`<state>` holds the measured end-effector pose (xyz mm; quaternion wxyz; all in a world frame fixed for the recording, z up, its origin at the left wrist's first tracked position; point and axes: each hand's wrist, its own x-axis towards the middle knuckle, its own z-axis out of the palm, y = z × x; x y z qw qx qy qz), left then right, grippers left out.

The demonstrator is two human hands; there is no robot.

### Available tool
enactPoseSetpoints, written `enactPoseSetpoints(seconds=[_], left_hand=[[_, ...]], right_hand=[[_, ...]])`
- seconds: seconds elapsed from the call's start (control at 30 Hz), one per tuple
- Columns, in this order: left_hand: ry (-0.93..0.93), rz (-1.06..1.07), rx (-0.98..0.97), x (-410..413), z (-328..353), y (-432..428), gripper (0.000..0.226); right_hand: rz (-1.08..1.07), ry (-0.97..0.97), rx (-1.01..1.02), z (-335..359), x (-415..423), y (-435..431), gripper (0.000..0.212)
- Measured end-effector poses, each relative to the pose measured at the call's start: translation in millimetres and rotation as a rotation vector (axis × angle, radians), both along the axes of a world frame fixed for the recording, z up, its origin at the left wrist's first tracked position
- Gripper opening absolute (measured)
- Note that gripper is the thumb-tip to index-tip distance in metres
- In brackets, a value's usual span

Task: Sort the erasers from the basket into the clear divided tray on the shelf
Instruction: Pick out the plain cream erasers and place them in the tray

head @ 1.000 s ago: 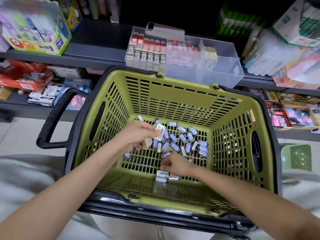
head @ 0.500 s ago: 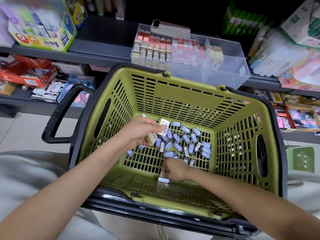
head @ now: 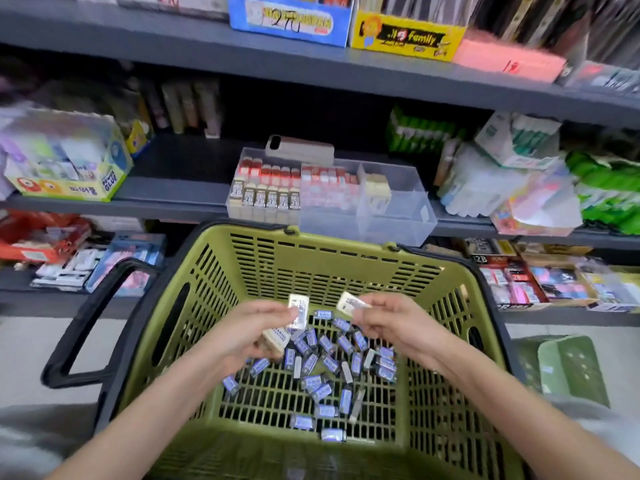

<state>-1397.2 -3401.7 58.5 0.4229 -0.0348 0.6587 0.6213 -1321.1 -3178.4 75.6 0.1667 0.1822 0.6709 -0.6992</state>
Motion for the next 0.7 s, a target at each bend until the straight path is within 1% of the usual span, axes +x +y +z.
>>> enactPoseSetpoints(seconds=[0.07,0.13,0.17,0.23,0.33,0.43,0.5,0.53,0.6,0.7], left_hand=[[0.019,0.0,0.017,-5.9,9.2,7.0,0.035],[0.04,-0.024,0.047,-14.3,23.0,18.1,0.032],[0.051,-0.037,0.069,-19.2,31.3,24.8,0.029],[0.091,-0.052,0.112,-30.2,48.2,39.7,0.03],[0.152,-0.012,0.152,-48.3,69.0,62.7,0.035],[0.181,0.017,0.186,-64.6,81.1,82.9,0.038],[0.181,0.031,0.197,-74.7,84.4,93.1,0.038],[0.182,0.034,0.202,-79.2,84.8,97.1,0.037],[0.192,0.028,0.209,-87.3,84.1,103.9,0.037],[0.195,0.015,0.208,-96.0,81.2,112.2,0.033]], right_hand=[[-0.066,0.108,0.045,27.2,-8.2,20.1,0.025],[-0.154,0.227,0.2,49.7,-18.4,42.9,0.031],[-0.207,0.291,0.303,58.9,-25.7,55.7,0.028],[-0.259,0.421,0.545,72.5,-45.0,82.4,0.012],[-0.21,0.532,0.95,81.3,-84.5,116.7,0.009],[-0.198,0.475,1.215,82.3,-128.0,138.4,0.019],[-0.103,0.412,1.397,80.4,-150.5,144.3,0.023],[-0.031,0.37,1.456,78.7,-158.7,144.8,0.024],[0.118,0.287,1.518,73.4,-170.9,144.7,0.026],[0.231,0.219,1.485,68.1,-180.8,145.6,0.024]])
